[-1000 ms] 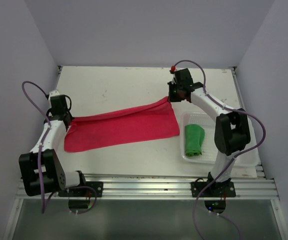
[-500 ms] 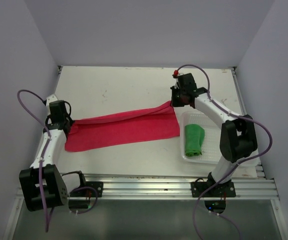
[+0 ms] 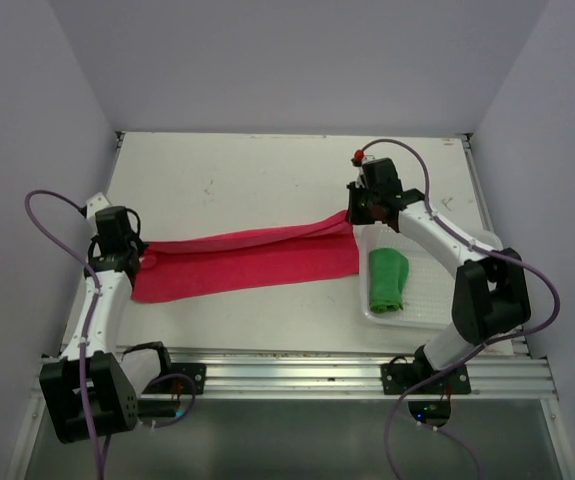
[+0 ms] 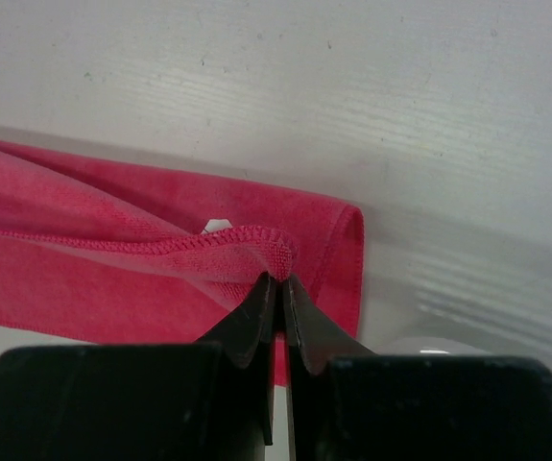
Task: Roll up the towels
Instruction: Fold the towel
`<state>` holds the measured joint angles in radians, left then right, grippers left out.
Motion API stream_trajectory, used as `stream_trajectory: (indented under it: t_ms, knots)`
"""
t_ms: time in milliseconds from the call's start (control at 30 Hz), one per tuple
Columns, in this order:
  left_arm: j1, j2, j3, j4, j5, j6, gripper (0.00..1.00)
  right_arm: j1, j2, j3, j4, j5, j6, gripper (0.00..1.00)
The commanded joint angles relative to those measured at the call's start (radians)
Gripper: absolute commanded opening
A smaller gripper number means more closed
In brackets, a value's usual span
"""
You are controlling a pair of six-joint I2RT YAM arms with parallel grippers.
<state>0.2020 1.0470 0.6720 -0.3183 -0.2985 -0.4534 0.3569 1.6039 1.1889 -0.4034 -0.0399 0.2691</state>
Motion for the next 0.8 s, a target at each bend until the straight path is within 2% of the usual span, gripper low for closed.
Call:
stream_trajectory:
  t_ms: [0,467,767]
  knots:
    - [0.008,-0.042,-0.008,0.002,0.002,-0.027,0.0,-0.007,-0.073,-0.032,0.043,0.023,-0.001,0.06]
    - [0.008,-0.114,-0.055,-0.021,0.075,-0.071,0.0,-0.006,-0.147,-0.17,0.1,0.018,0.021,0.07]
    - [0.008,-0.153,-0.071,-0.053,0.068,-0.091,0.0,-0.004,-0.17,-0.219,0.121,-0.011,0.028,0.14]
